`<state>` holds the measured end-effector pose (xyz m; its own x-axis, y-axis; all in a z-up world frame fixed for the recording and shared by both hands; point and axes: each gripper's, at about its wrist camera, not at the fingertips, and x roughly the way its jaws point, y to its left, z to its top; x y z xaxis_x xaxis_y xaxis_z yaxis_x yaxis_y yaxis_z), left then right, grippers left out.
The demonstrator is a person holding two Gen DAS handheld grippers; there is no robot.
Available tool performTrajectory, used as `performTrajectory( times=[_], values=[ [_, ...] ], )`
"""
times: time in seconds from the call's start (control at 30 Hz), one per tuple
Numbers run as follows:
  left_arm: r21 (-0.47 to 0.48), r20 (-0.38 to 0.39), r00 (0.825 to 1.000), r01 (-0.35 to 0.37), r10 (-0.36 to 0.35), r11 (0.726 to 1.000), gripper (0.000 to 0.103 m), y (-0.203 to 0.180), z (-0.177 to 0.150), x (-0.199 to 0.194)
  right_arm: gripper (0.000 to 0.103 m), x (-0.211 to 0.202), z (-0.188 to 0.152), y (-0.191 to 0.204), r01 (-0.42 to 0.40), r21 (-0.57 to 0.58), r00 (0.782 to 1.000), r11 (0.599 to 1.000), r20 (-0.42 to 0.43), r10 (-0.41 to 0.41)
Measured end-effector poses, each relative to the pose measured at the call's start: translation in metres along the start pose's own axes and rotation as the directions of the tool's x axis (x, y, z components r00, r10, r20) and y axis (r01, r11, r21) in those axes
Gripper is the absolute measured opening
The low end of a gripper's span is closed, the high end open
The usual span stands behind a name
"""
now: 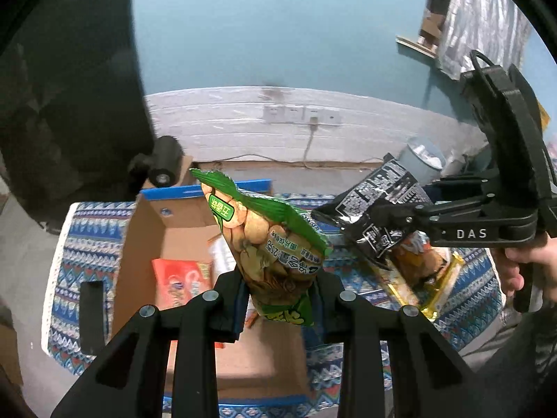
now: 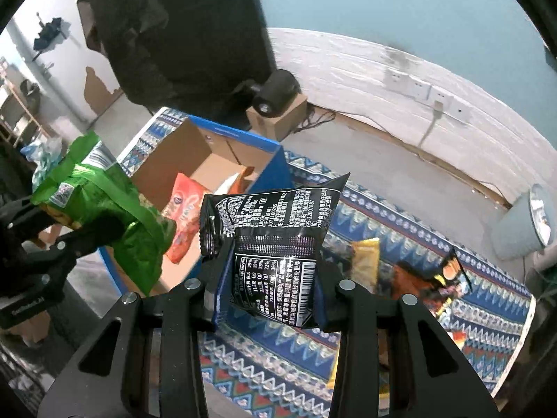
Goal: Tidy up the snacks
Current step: 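Carry the green and black bags over the box and release them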
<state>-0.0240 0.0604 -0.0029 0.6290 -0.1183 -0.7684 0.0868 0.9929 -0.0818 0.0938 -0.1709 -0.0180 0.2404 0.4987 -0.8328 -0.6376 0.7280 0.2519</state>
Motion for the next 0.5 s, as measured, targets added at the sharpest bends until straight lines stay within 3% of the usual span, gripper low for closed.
performTrajectory(
  times=[0.5],
  values=[
    [-0.079,-0.040,0.992,-0.125,0.122,0.989,0.030,0.067,-0.020,0.013,0.037,0.056,0.032,0.068,-0.039,-0.100,0.996,0.994,-0.081,0.031]
  ],
)
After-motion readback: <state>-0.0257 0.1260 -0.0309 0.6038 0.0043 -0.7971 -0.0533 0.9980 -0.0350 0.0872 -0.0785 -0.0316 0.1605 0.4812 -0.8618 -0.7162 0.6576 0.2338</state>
